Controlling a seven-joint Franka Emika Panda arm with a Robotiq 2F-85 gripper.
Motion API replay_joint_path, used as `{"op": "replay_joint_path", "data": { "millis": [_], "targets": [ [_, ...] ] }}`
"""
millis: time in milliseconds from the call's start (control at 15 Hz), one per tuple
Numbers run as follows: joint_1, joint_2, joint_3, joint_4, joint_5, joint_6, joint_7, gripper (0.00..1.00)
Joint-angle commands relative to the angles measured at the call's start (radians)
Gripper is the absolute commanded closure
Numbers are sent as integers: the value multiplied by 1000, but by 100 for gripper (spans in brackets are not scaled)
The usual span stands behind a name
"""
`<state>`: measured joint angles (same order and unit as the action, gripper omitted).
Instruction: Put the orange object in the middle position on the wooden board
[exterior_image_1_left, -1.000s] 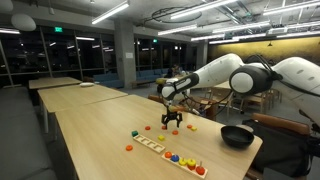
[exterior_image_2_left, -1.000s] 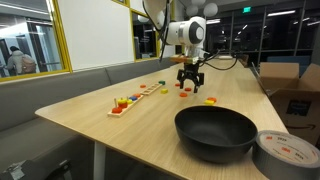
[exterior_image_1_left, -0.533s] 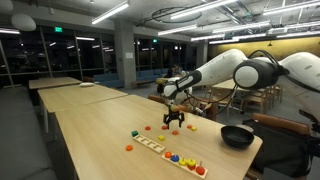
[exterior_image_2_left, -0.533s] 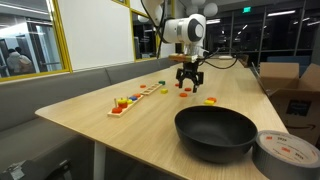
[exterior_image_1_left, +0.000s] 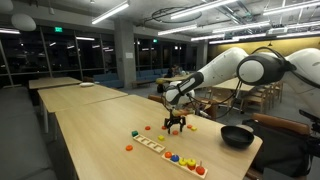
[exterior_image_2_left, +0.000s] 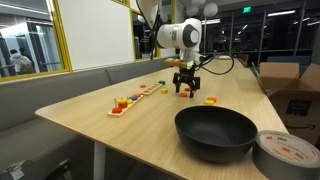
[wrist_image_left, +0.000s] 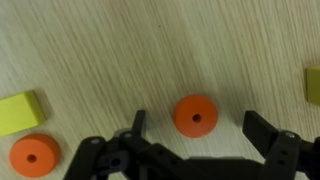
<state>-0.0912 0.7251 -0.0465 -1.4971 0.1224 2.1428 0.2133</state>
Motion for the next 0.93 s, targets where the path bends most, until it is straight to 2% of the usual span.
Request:
{"op": "replay_joint_path", "data": {
  "millis": [0,200,267,400,667,800,867],
  "targets": [
    [6,-61,1,-95,21,76,-8,0],
    [7,-75,0,-113,23,104,-3,0],
    [7,-79,1,-121,23,114,-8,25],
    [9,-88,0,-134,20,126,-6,34],
    [14,-111,-3,-159,12,131,-7,66],
    [19,-120,-4,-171,7,131,-7,79],
    [23,-122,-6,-171,2,124,-4,75]
  ]
}}
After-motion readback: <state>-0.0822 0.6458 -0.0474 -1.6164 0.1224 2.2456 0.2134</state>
